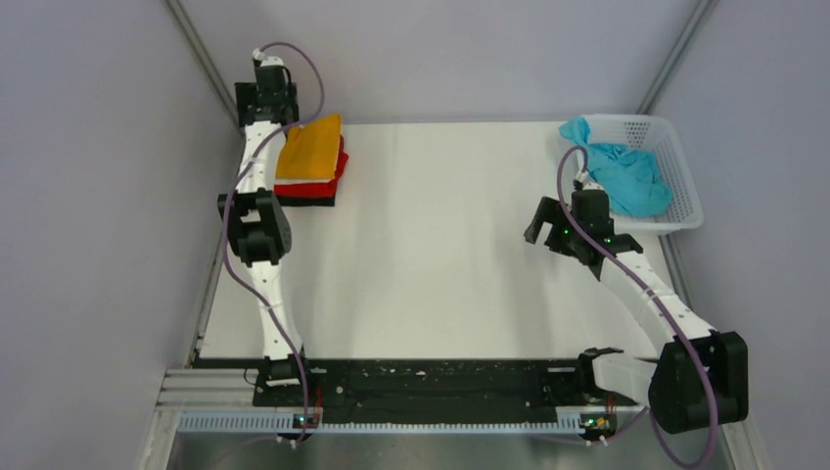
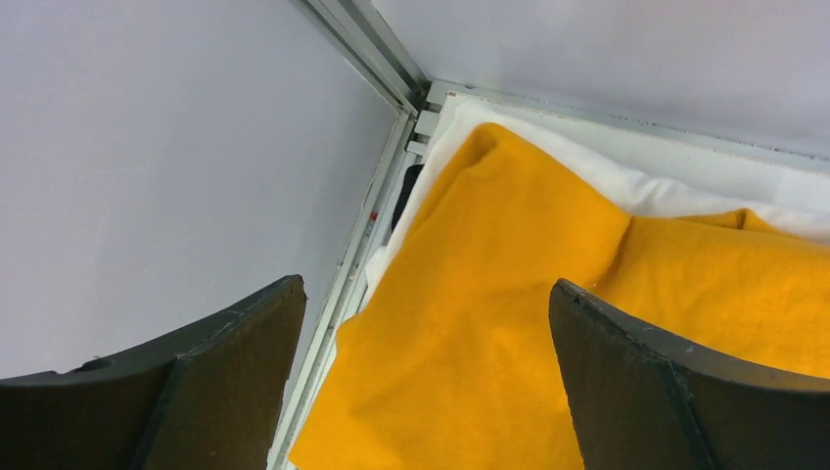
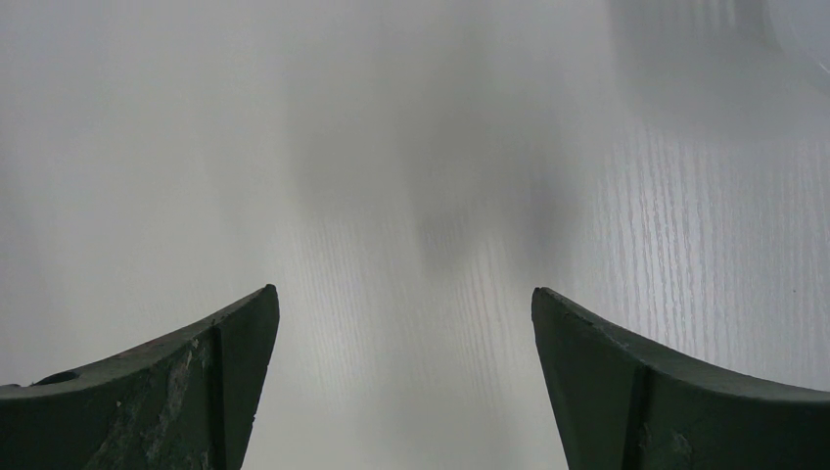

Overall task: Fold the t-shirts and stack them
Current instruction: Put the neatly folded tshirt into the corner of the board with the left arm, then smooth out wrinkles on the folded tshirt

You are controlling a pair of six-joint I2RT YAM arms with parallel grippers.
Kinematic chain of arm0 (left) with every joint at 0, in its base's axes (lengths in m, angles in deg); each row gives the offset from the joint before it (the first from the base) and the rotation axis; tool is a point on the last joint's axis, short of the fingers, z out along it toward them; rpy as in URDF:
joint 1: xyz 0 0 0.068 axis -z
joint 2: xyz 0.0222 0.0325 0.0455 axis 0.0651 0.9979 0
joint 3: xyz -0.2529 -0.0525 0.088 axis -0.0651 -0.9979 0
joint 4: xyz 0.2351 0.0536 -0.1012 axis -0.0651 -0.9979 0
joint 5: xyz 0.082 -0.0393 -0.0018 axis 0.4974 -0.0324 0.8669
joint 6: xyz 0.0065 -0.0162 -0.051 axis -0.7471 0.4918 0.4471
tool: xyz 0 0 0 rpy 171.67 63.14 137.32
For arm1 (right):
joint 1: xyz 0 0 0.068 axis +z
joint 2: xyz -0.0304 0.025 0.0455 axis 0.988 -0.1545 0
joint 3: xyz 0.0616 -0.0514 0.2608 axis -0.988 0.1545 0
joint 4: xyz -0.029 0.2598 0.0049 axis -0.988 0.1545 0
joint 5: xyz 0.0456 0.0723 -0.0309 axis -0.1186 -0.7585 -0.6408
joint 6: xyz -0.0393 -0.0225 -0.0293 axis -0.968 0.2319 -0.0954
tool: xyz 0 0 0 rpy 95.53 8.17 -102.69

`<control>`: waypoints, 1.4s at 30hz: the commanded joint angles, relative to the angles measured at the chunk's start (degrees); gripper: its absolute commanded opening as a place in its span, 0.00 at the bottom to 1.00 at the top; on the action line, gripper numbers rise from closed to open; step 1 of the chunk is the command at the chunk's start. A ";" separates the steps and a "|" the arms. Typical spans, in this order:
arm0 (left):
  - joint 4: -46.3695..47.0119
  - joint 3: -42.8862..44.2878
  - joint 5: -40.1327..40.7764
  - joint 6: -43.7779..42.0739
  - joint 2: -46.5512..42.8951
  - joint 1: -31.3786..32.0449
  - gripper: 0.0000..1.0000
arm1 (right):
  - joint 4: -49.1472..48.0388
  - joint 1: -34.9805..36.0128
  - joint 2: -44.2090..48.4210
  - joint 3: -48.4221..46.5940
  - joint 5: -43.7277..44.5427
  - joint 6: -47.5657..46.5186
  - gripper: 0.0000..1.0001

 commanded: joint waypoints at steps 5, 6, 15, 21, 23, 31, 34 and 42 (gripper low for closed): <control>4.31 -8.48 -1.51 11.52 -14.53 -0.37 0.99 | 0.42 -0.29 4.21 -1.21 -0.09 -0.03 0.99; 4.43 -10.55 -2.62 13.05 -16.34 -0.37 0.99 | 0.85 -0.28 4.67 -1.20 -0.04 0.07 0.99; 6.06 -29.04 -14.51 22.72 -33.77 -0.21 0.99 | 3.99 -0.27 12.90 0.59 -0.03 1.14 0.99; 16.44 -42.76 -18.20 22.33 -42.32 -0.18 0.99 | 6.22 -0.27 17.23 0.36 -0.07 0.82 0.99; 14.98 -38.46 -19.00 20.31 -37.94 -0.42 0.99 | 6.43 -0.25 18.14 0.68 0.51 0.87 0.99; 5.61 -10.73 -29.99 15.26 -14.04 -1.87 0.99 | 5.47 -0.23 17.77 1.19 4.09 2.10 0.99; 8.62 -8.23 -32.49 14.54 -9.35 -3.09 0.99 | 4.75 -0.29 17.25 0.59 5.39 2.10 0.99; 13.57 -1.49 -36.12 15.40 0.91 -7.32 0.99 | 2.45 -0.28 15.59 0.05 5.61 2.53 0.99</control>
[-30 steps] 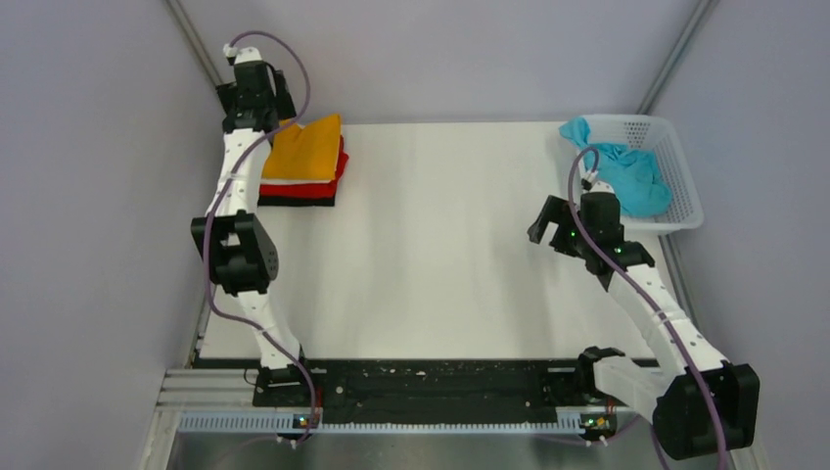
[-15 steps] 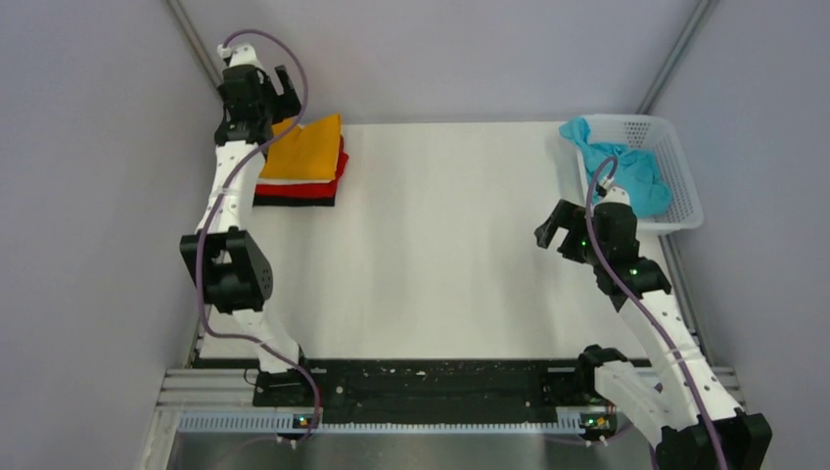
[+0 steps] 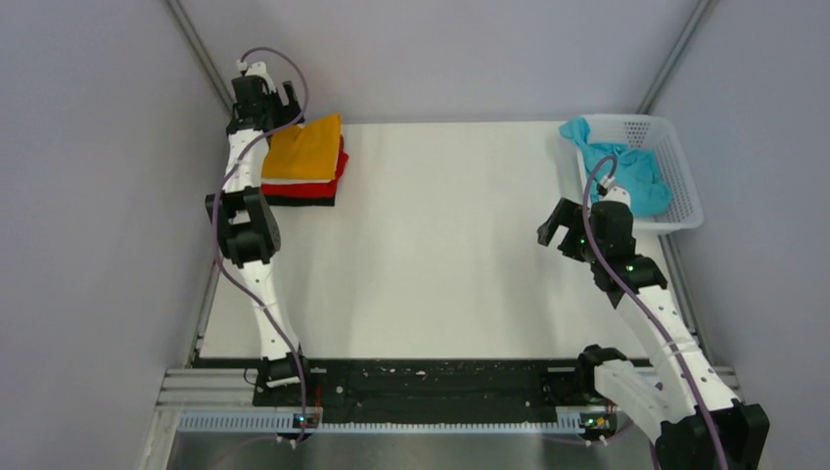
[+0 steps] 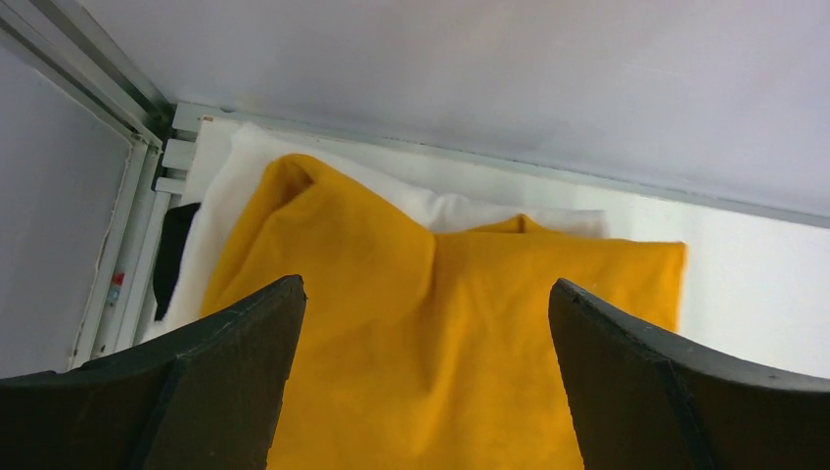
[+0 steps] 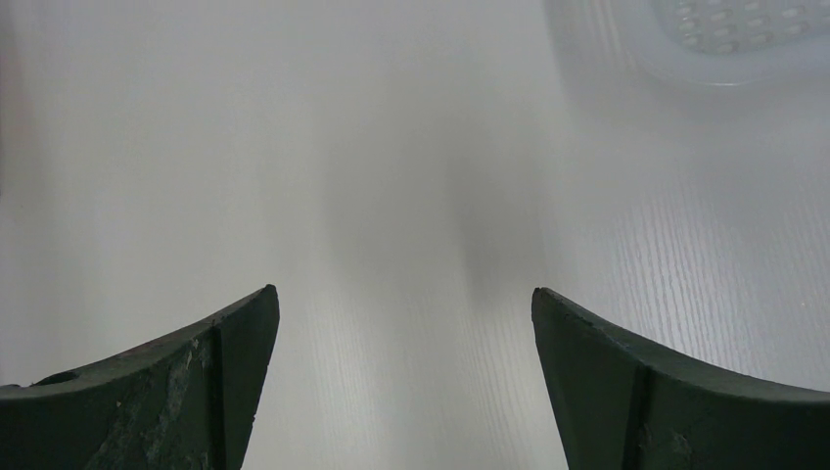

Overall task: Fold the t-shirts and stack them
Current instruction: Smooth out wrinkles on the folded tshirt

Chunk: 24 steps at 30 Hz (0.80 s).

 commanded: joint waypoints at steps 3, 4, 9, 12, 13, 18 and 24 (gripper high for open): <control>7.11 4.87 -8.31 0.50 4.37 -3.62 0.99 | -2.94 -0.32 -0.48 -1.74 2.88 0.87 0.99; 7.53 4.87 -9.13 0.63 4.94 -3.76 0.99 | -3.09 -0.28 -0.48 -1.79 3.23 0.84 0.99; 10.13 5.16 -7.19 0.86 6.87 -3.93 0.99 | -3.87 -0.29 -0.71 -1.72 3.91 1.16 0.99; 11.45 5.31 -4.58 1.31 7.81 -4.18 0.99 | -4.33 -0.29 -1.10 -1.52 3.84 1.32 0.99; 11.48 5.44 -4.44 1.81 8.20 -4.35 0.99 | -4.38 -0.33 -1.34 -1.51 3.92 1.31 0.99; 10.59 5.16 -2.92 4.26 10.38 -5.30 0.99 | -4.75 -0.32 -2.23 -1.85 3.94 1.50 0.99; 12.13 2.35 -1.55 9.61 10.56 -7.28 0.99 | -4.74 -0.32 -1.97 -1.72 4.20 1.45 0.99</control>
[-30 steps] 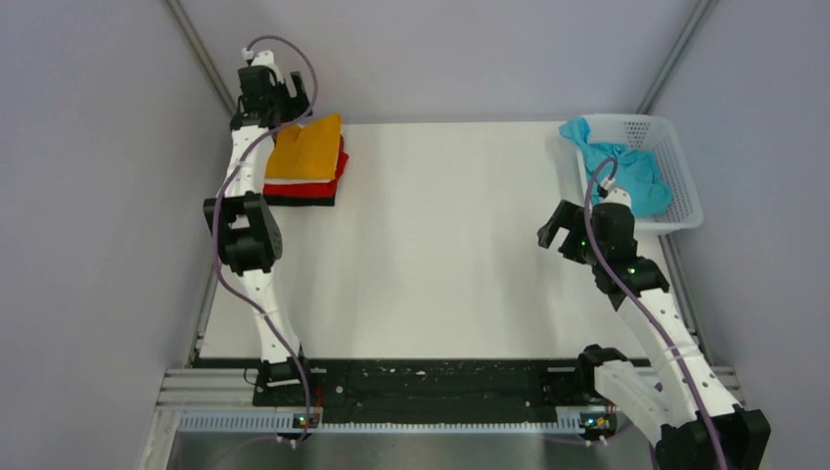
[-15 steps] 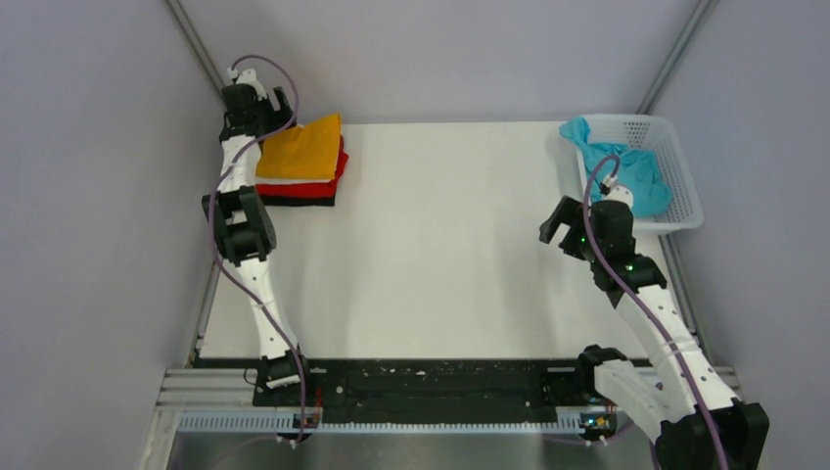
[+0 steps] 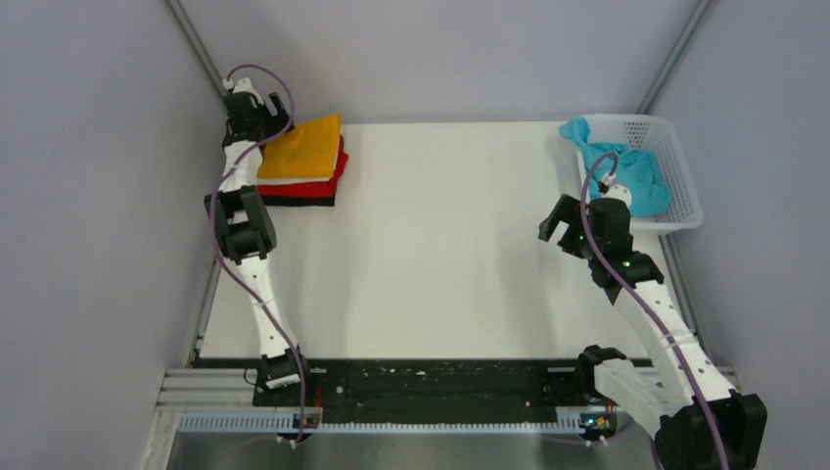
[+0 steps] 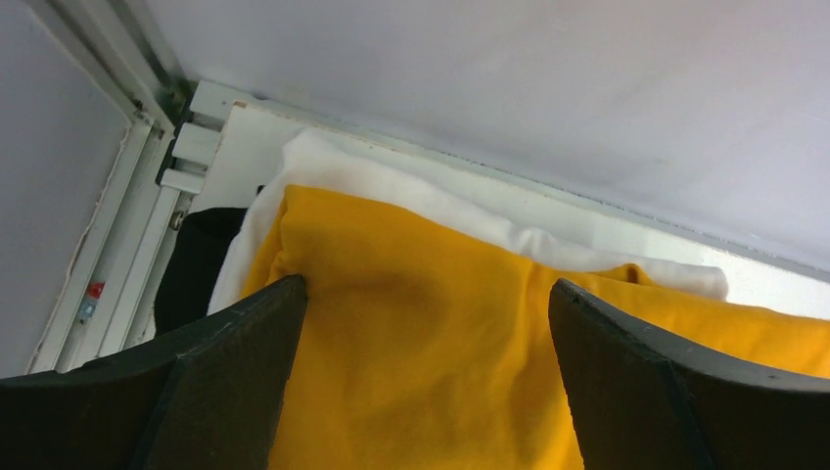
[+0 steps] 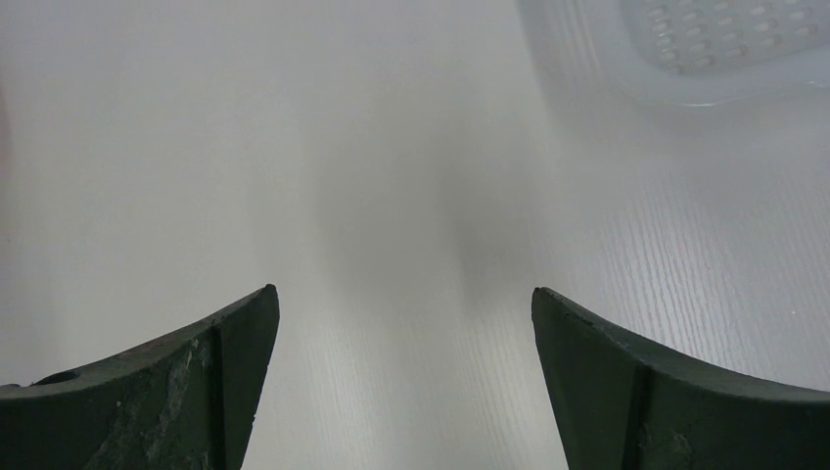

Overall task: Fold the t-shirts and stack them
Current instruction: Smooth out wrinkles on the folded tshirt, then reset both arms

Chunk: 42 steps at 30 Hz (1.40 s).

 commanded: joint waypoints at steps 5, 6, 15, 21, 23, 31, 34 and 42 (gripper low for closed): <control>5.47 -1.44 -2.98 10.94 1.69 -4.67 0.99 | -2.30 -0.32 0.54 -1.75 1.33 0.47 0.99; 6.08 -2.01 -3.44 11.83 1.74 -4.90 0.99 | -2.36 -0.34 0.69 -1.69 1.21 0.53 0.99; 5.22 -4.38 -5.65 15.81 -0.98 -6.24 0.99 | -1.05 -0.27 3.65 -1.50 0.99 -0.22 0.99; 6.31 -13.78 4.22 14.36 -13.95 -4.91 0.99 | -0.83 -0.34 5.13 -1.84 -1.04 -1.26 0.99; 6.52 -16.42 8.33 12.74 -18.24 -3.90 0.99 | -0.73 -0.30 5.49 -1.85 -2.46 -1.63 0.99; 1.50 -16.54 19.35 10.15 -28.75 -1.08 0.99 | 0.10 -0.23 9.06 -1.37 -5.06 -1.99 0.99; -0.54 -16.85 17.92 10.63 -33.07 0.81 0.99 | 0.76 -0.27 10.57 -1.31 -4.93 -1.75 0.99; -12.70 -34.22 21.29 11.49 -53.80 19.00 0.99 | 2.85 -0.23 13.09 2.17 -1.30 0.60 0.99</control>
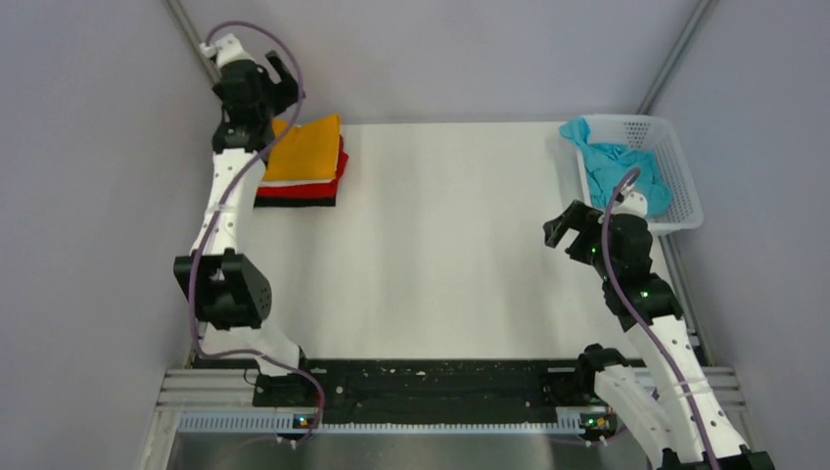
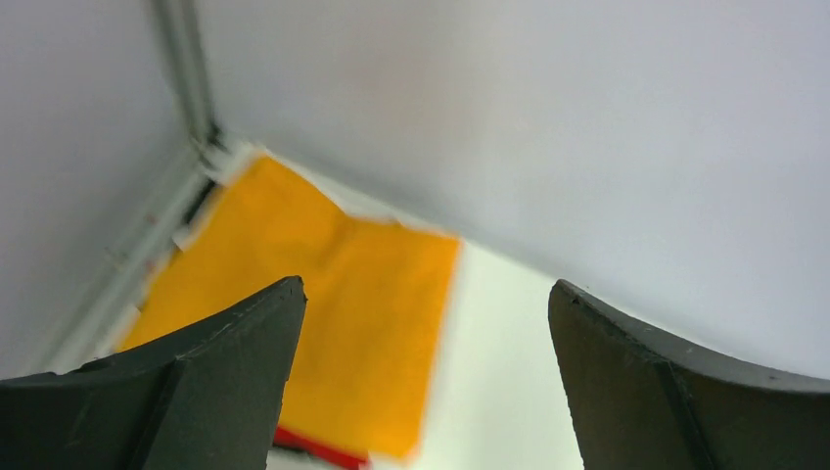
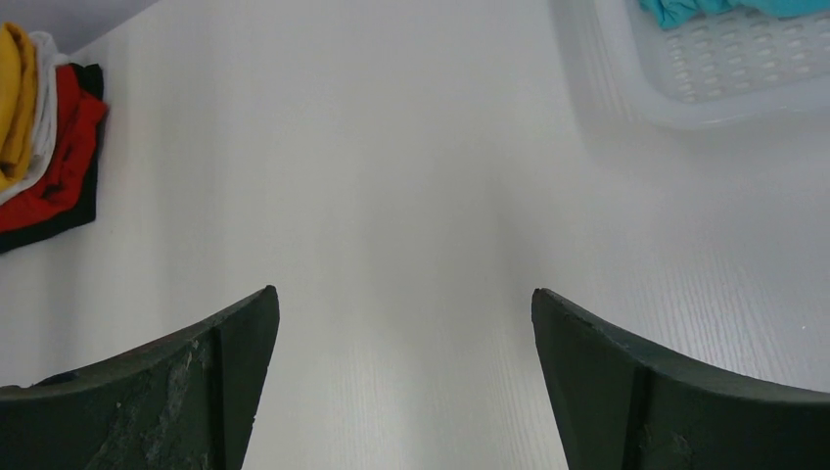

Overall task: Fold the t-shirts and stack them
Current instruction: Reset both arms

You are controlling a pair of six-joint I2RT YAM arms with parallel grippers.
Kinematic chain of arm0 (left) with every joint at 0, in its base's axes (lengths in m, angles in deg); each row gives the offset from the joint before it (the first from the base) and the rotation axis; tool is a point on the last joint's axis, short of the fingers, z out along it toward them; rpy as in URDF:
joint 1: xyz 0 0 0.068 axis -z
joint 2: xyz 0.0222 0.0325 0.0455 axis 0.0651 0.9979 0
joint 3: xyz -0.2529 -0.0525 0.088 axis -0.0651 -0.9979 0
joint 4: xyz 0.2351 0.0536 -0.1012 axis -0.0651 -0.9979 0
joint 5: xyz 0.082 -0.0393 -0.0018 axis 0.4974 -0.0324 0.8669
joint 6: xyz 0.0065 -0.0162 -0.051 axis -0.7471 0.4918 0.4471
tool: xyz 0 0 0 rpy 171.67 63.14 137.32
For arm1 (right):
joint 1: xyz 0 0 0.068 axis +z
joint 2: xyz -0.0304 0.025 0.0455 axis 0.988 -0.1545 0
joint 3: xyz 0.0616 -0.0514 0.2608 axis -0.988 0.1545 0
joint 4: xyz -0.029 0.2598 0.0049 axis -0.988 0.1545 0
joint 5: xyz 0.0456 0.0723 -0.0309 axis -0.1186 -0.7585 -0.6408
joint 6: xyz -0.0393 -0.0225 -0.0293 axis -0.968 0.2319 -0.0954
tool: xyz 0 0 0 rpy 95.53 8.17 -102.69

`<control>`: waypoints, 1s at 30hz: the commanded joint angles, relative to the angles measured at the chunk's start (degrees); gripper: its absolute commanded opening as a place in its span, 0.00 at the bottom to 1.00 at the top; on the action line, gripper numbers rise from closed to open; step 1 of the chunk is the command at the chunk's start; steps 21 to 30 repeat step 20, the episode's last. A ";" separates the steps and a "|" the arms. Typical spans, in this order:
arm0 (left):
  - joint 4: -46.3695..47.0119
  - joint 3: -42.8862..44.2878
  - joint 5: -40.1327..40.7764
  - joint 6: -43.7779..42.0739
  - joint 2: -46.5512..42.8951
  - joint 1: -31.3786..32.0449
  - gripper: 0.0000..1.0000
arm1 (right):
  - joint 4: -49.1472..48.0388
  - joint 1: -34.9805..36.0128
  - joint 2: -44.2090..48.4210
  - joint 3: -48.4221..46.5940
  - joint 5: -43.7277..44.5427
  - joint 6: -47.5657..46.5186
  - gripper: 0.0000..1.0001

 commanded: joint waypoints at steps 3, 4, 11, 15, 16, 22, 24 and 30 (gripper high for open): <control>0.40 -32.95 2.30 5.63 -25.53 18.62 0.99 | 1.08 -0.25 0.40 2.97 1.51 1.06 0.99; 2.62 -39.15 1.24 6.68 -29.45 21.29 0.99 | 1.03 -0.21 0.29 3.30 1.84 1.04 0.99; 0.19 -60.81 5.33 10.38 -41.73 34.31 0.99 | -2.33 -0.20 1.21 7.00 5.92 1.58 0.99; -5.61 -63.27 10.95 10.74 -44.94 34.52 0.99 | -4.12 -0.25 2.28 9.07 6.06 1.49 0.99; -6.51 -63.31 12.58 11.37 -45.50 34.44 0.99 | -4.19 -0.27 2.26 9.25 6.05 1.42 0.99; -6.83 -62.70 12.88 10.46 -47.05 34.43 0.99 | -4.21 -0.22 1.25 8.92 7.52 0.96 0.99; -6.83 -62.70 12.88 10.46 -47.05 34.43 0.99 | -4.21 -0.22 1.25 8.92 7.52 0.96 0.99; -6.83 -62.70 12.88 10.46 -47.05 34.43 0.99 | -4.21 -0.22 1.25 8.92 7.52 0.96 0.99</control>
